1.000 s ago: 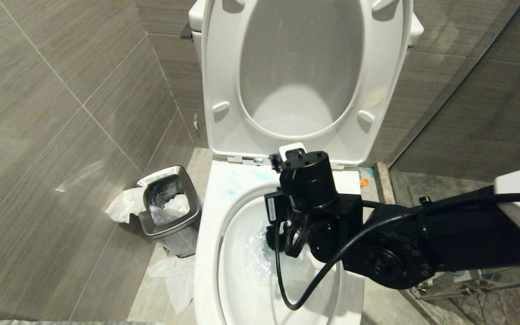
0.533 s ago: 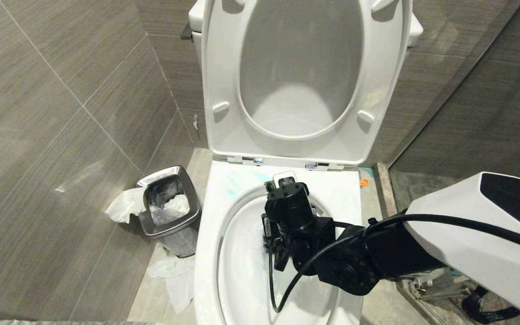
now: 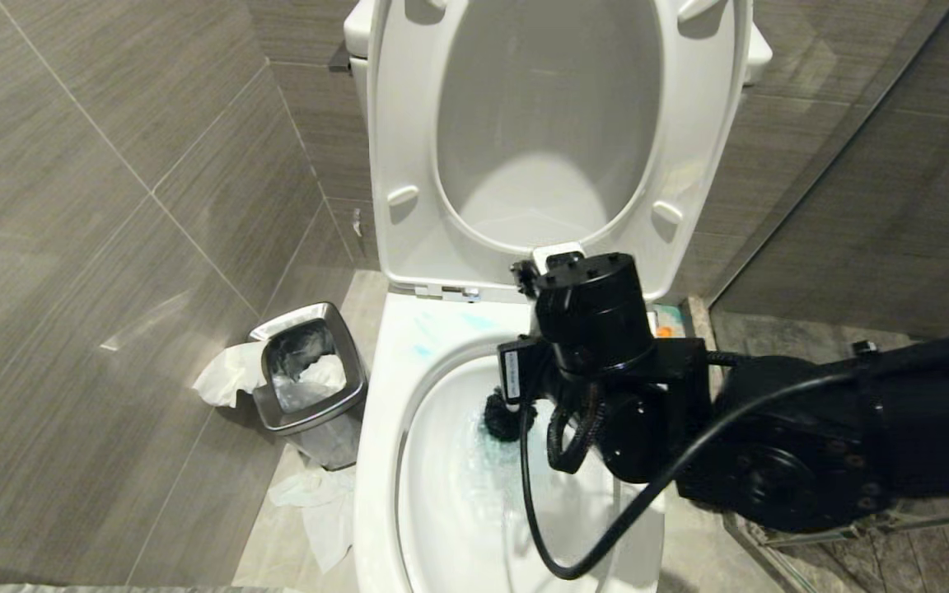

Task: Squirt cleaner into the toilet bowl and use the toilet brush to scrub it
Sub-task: Scrub the toilet bowl

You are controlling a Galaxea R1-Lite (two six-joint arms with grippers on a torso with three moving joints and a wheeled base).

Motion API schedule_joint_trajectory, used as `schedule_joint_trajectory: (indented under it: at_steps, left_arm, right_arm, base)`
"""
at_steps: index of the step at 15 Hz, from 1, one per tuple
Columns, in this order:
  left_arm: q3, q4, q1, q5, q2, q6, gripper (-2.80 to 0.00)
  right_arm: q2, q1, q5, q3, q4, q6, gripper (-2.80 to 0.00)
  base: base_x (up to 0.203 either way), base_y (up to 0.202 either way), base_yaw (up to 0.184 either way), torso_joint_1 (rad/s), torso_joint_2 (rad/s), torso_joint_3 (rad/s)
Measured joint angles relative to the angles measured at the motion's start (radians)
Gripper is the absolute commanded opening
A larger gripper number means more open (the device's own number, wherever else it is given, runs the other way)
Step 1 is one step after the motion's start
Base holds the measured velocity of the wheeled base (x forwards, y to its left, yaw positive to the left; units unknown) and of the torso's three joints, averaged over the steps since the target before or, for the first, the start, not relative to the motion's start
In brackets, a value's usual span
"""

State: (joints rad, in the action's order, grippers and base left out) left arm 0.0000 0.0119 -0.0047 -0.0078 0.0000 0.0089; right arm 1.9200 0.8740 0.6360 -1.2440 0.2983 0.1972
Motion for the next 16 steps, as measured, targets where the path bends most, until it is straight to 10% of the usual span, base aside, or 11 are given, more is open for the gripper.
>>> schedule_joint_trajectory:
  at_steps: [16]
  left_arm:
    - [0.000, 0.000, 0.000, 0.000, 0.000, 0.000, -2.80]
  right_arm:
    - [0.114, 0.040, -0.006, -0.262, -0.120, -0.043, -2.80]
  base:
    - [0.000, 0.000, 0.000, 0.000, 0.00, 0.000]
